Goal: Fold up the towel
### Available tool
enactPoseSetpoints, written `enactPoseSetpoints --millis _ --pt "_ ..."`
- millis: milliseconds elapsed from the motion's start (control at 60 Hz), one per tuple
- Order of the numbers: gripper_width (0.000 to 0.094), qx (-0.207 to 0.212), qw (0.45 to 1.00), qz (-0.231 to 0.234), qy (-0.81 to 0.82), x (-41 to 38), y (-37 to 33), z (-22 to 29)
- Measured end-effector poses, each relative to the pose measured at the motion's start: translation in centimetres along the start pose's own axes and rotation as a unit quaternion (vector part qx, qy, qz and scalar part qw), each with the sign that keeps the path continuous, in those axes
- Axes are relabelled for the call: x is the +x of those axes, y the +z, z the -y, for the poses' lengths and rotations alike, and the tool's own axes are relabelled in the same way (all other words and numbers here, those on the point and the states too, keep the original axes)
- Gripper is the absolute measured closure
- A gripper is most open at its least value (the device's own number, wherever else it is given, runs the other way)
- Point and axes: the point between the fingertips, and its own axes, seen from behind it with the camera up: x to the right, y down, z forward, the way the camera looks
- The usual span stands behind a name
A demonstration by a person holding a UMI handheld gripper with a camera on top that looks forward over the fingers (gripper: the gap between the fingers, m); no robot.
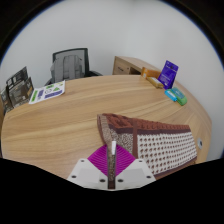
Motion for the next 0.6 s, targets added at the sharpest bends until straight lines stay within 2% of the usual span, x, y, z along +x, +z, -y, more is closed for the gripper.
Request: enactPoseSetpoints --millis 117,250,367,500,600 --pt "0.0881 0.023 0.998 0.041 0.037 -1.9 -1.9 1.9" --pt "0.0880 0.058 0.988 0.124 0.071 -5.1 -6.5 6.9" --pt "0.0880 0.089 0.971 0.192 0.108 -4.6 -10.4 11.1" --pt "0.0882 0.099 0.967 0.190 0.135 0.5 -10.1 11.7" --pt "0.0881 0.065 0.974 0.166 0.142 4.4 -7.1 9.3"
